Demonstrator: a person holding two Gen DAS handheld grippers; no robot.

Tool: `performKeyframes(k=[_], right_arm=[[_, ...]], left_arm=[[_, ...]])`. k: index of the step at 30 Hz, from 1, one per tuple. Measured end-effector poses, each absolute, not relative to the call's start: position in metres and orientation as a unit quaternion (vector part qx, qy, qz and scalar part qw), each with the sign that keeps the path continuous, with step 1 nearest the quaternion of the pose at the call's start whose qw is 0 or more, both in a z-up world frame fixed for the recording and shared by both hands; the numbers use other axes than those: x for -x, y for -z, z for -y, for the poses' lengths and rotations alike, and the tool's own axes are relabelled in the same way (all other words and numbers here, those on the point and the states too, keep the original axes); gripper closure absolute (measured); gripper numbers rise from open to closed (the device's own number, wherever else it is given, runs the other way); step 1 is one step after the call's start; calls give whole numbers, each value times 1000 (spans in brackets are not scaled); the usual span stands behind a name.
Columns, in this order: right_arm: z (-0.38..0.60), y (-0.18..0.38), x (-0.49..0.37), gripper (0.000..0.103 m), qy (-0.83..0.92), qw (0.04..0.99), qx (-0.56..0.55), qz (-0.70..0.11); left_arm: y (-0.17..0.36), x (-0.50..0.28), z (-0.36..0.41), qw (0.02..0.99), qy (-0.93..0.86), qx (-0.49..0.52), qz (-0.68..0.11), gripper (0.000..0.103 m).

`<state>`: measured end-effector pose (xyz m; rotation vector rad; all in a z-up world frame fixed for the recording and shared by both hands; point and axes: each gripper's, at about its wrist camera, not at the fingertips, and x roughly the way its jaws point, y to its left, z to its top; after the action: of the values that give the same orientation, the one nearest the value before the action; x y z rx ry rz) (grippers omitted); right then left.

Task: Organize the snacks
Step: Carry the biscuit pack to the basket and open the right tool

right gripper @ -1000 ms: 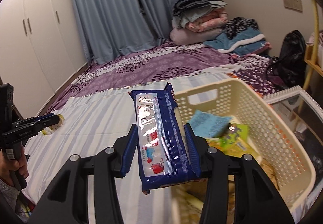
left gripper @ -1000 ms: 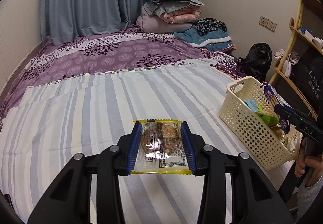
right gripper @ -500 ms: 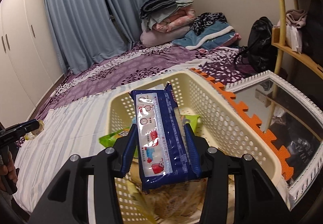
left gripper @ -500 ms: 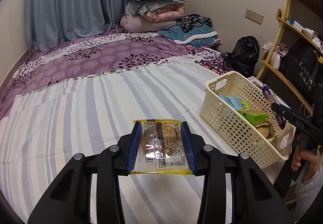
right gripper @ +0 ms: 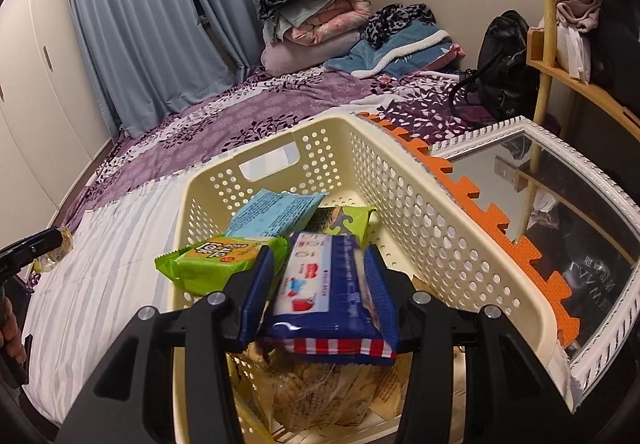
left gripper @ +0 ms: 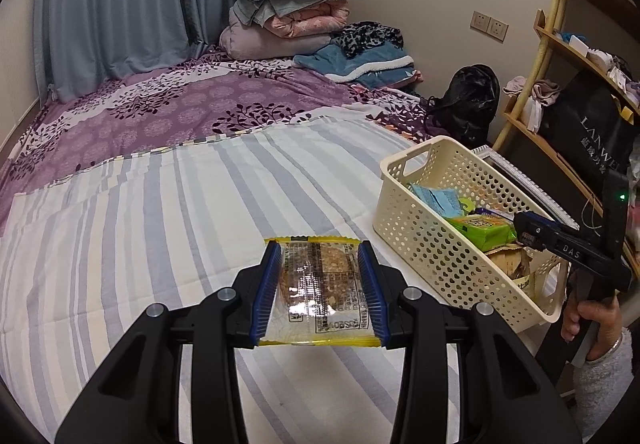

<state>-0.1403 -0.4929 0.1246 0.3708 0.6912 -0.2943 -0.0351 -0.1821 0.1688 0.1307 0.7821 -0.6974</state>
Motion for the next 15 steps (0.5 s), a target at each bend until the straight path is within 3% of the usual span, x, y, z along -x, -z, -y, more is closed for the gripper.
performKeyframes(k=[12, 14, 15], right_arm=[[495, -127, 149, 55, 148, 917, -195, -316], [496, -128, 152, 51, 150, 918, -199, -309], [496, -129, 153, 42, 153, 918, -199, -306]], left_arm=[[-178, 37, 203, 859, 355, -73, -362, 62], [-173, 35, 203, 858, 352, -73, -368, 62], [-168, 32, 202, 855, 349, -70, -377, 62]])
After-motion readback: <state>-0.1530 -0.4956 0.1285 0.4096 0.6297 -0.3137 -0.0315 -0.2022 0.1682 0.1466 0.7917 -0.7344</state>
